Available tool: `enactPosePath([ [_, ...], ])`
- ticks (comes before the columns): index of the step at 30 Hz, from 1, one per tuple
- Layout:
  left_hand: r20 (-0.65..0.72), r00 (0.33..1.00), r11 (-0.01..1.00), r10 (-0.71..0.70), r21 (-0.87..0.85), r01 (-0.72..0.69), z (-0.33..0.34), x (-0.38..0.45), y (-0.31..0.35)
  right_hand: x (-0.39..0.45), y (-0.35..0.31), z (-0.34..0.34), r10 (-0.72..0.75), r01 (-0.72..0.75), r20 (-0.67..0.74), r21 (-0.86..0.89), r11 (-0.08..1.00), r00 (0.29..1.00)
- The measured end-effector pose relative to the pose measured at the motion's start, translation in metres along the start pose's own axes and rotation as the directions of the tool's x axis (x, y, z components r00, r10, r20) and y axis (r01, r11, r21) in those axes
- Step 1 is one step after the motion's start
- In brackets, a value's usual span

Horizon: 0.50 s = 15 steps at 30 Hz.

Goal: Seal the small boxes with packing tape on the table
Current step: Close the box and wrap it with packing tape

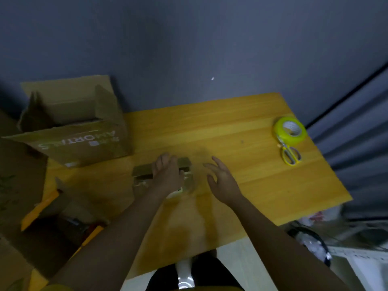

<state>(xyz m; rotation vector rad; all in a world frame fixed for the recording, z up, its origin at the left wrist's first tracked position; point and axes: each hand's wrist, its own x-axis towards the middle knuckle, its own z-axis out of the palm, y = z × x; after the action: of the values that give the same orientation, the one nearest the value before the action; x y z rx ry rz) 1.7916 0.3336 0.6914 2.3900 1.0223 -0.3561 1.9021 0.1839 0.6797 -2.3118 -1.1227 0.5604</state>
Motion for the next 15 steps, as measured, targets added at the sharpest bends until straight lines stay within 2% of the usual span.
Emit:
enactPosePath([
  [8, 0.006, 0.967, 0.965, 0.256, -0.059, -0.255, 0.009, 0.028, 0.152, -0.007, 0.101, -0.085, 0.107, -0.096, -0.152, 0.076, 0.992, 0.983],
  [15, 0.088, 0.966, 0.967, 0.244, -0.098, -0.235, 0.061, 0.061, 0.279, -0.008, 0.224, -0.162, 0.069, -0.053, -0.138, 0.117, 0.992, 0.988],
])
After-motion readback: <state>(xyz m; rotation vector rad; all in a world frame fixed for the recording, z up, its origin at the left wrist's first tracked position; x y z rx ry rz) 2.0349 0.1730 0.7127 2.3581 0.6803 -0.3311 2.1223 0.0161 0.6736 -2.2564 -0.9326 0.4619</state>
